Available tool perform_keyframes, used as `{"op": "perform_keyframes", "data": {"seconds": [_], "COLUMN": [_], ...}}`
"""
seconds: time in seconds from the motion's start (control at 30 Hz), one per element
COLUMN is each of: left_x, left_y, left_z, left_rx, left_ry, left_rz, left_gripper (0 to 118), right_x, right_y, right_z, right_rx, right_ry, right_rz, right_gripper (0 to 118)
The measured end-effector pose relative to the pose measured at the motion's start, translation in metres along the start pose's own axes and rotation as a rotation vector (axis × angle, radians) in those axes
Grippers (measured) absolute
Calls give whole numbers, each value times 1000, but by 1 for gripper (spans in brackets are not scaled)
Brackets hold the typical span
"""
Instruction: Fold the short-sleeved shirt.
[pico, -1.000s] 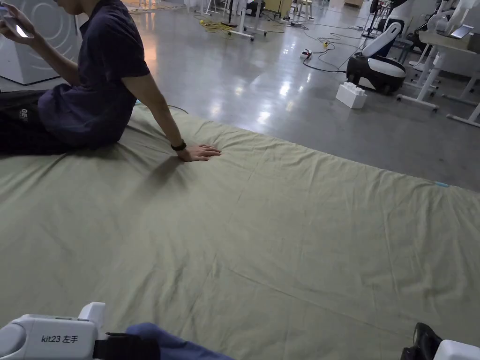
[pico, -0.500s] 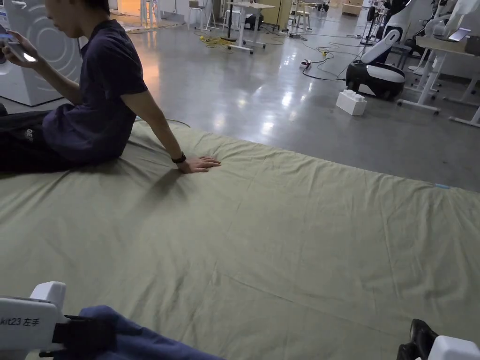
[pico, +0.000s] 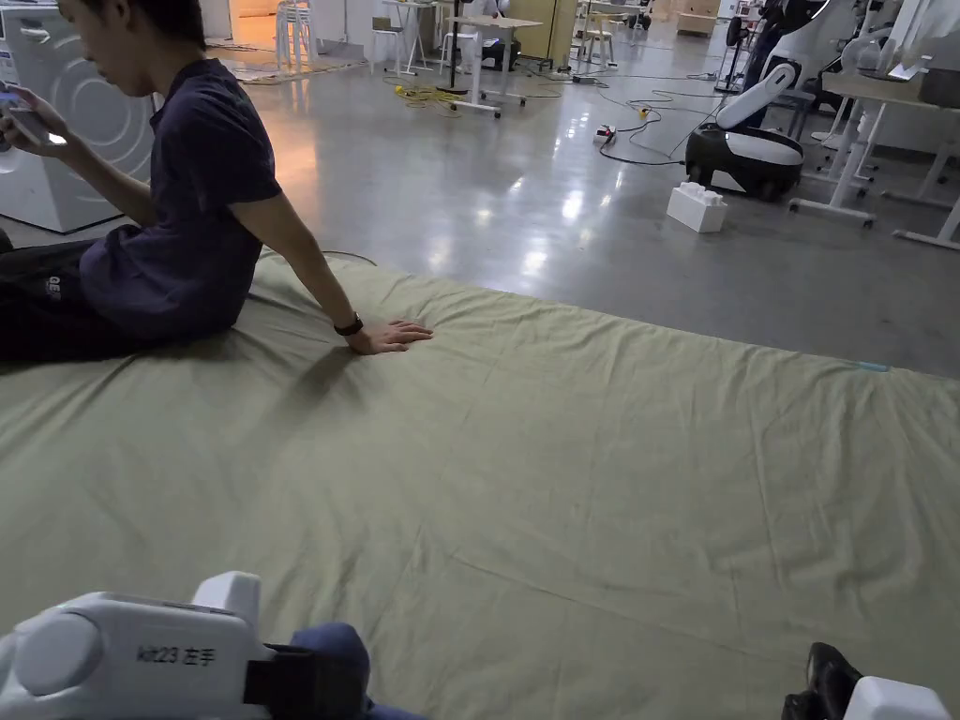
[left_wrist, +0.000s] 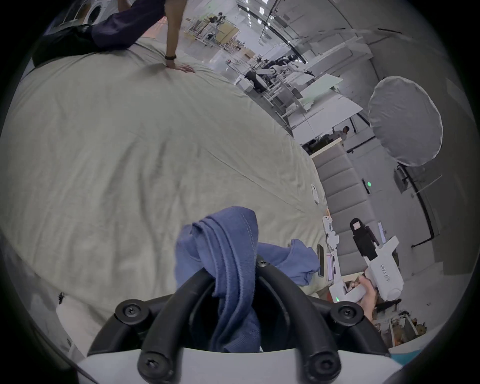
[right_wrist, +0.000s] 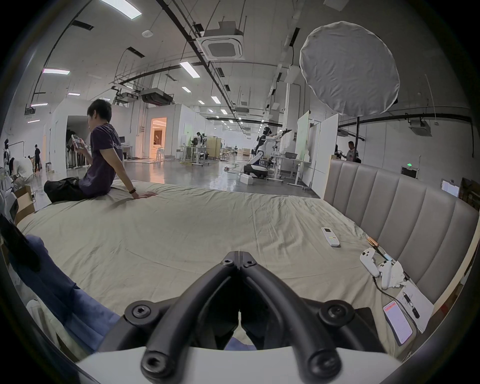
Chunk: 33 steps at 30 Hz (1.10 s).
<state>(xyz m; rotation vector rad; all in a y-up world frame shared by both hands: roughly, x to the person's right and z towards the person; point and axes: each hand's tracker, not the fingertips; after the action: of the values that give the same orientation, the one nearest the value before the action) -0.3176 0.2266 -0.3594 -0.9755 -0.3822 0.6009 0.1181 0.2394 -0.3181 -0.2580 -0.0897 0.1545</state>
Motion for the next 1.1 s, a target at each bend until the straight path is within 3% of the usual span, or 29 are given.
{"op": "perform_keyframes", "data": {"seconds": [0.17, 0.53, 0.73, 0.83, 0.9, 1.03, 1.1], "left_x": [23, 29, 29, 36, 40, 39, 33], "left_y": [-15, -53, -53, -48, -44, -34, -32], "left_z": [-56, -157, -155, -137, -118, -85, -77], "left_rx": [-109, -254, -247, -233, -195, -110, -69], "left_ry": [-17, 124, 119, 80, 59, 23, 25], "left_rz": [31, 23, 11, -21, -37, -46, -54], "left_gripper": [13, 13, 24, 48, 57, 58, 53], "right_x": [10, 27, 32, 33, 35, 37, 38], "right_y": [-7, -24, -29, -28, -28, -29, -30], "right_z": [4, 7, 5, 5, 7, 9, 8], "right_rx": [-14, -55, -64, -67, -66, -68, -76], "right_ry": [-10, -28, -27, -25, -22, -21, -20], "right_rz": [-19, -43, -46, -48, -45, -37, -35], "right_gripper": [1, 1, 1, 1, 1, 1, 1]}}
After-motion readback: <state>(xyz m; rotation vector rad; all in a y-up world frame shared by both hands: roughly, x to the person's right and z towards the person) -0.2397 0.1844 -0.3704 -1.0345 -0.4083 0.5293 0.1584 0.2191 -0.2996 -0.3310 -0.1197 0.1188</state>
